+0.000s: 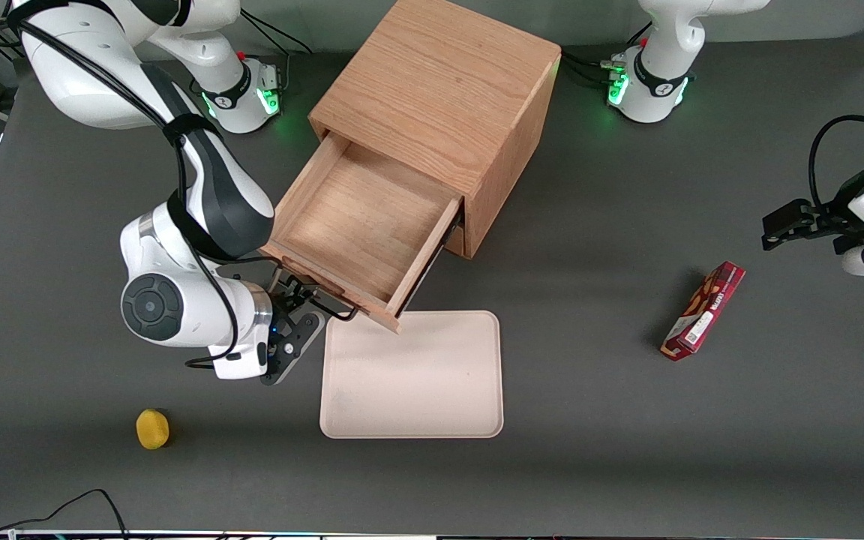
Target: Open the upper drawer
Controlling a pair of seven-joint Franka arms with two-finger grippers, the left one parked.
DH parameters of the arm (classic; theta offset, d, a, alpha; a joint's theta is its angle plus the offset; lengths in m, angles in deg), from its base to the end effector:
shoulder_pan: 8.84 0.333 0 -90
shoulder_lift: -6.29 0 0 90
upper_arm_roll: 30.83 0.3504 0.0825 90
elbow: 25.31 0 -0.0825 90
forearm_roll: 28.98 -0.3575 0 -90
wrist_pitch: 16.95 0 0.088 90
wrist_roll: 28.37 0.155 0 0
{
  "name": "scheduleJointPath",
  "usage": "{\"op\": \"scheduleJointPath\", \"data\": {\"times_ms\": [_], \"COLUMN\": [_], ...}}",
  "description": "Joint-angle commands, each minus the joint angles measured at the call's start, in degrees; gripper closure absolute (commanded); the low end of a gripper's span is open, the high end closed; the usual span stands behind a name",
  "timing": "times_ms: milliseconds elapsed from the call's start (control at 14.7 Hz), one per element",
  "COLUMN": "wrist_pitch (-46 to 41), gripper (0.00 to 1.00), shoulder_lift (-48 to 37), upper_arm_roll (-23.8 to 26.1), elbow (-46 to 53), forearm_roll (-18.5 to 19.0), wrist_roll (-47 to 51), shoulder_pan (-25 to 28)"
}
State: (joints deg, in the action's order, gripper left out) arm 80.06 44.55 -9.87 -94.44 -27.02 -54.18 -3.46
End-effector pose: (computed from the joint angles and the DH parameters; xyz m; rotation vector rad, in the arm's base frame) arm 0.6591 0.2506 0.3816 -2.6729 -1.2256 0.2076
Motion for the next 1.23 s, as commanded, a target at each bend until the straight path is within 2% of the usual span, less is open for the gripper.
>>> {"op": "scheduleJointPath", "data": {"times_ms": [0, 273, 477, 750, 886, 1159], "wrist_pitch": [-2.4, -8.2, -11.8, -13.5, -13.1, -7.3], "gripper": [0.0, 0.0, 0.0, 0.0, 0.0, 0.0], "shoulder_lift": [1.4, 0.7, -3.9, -11.9, -16.0, -27.1], "upper_arm_roll": [-0.7, -0.8, -0.1, 0.0, 0.0, 0.0], "elbow": [5.0, 9.0, 8.9, 1.7, -2.8, -15.1], "forearm_roll": [1.2, 1.2, 0.4, -0.2, -0.2, -0.5], "wrist_roll": [-1.2, -1.2, -1.2, -0.4, 3.1, 8.6], "shoulder_pan": [0.7, 0.5, -2.0, -6.7, -9.7, -15.8]}}
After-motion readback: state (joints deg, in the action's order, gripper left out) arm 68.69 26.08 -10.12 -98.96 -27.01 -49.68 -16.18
